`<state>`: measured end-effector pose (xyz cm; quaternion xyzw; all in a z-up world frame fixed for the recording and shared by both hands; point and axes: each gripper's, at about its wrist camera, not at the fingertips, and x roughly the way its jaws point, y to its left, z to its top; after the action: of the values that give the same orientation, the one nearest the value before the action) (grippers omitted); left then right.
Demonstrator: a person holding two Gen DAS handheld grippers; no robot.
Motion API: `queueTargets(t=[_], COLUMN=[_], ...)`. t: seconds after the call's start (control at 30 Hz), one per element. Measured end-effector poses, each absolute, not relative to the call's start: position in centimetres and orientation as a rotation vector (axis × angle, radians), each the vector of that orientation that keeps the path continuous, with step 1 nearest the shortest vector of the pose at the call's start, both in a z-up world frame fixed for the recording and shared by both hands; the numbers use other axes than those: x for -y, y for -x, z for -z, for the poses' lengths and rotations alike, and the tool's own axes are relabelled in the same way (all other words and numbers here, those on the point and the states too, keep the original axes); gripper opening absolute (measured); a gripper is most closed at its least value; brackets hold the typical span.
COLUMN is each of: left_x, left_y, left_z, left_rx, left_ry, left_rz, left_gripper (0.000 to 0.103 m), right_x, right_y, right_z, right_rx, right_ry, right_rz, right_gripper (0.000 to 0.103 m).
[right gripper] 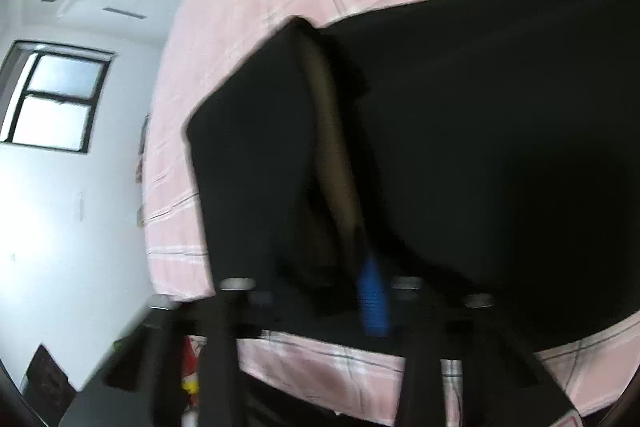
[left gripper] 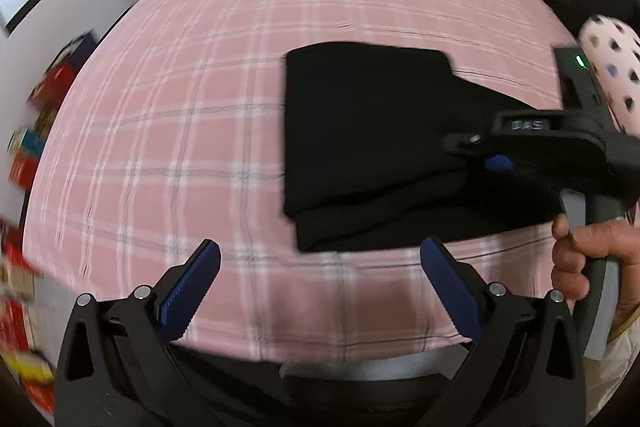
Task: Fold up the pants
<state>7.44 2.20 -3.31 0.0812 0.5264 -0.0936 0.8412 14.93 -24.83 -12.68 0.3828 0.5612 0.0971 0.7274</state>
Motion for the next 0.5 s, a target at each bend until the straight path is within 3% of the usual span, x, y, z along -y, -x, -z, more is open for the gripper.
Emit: queueTargets(t=[0.27,0.3,0.33,0.37,0.4,0.43,0.5], left_x=[4.2,4.5,4.7,4.7,4.4,3.8,1.4], left_y=[-9.8,-10.4,-10.9,-11.4,-12.1,-12.8,-14.3], left_z=[5.0,5.4,5.8,6.1,6.6,6.9,6.8], left_rx=[-0.982,-0.991,-1.006,-1.021,-1.044,-1.067,-1.104], left_ry=[-0.338,-0.34,-0.324,-0.312,-0.282,-0.24,-0.111], left_rz=[0.314,0.32,0.349,0.355,0.359,0.365,0.344], left_gripper=[0.096,0.078,0.049,0.043,0.024,0.015,0.012], right_x=[23.9,24.0,24.4,24.9,25.4,25.9,27.5], right_y=[-16.6,-16.7,-16.8,-16.9,-17.0,-16.8,-16.2], right_z=[8.0,7.8,7.9,8.1,8.3,8.3,8.2], right_rx=[-1.24,-1.248,-1.255,-1.267,-1.274,-1.273,-1.238], right_ry=[-0.826,-0.845,-0.886,-0.928,-0.935,-0.926,-0.909], right_rz=[-0.425,-0.45,-0.472,-0.479,-0.469,-0.447,-0.377], right_gripper=[0.014,0.015,0.016,0.019,0.02,0.02,0.026])
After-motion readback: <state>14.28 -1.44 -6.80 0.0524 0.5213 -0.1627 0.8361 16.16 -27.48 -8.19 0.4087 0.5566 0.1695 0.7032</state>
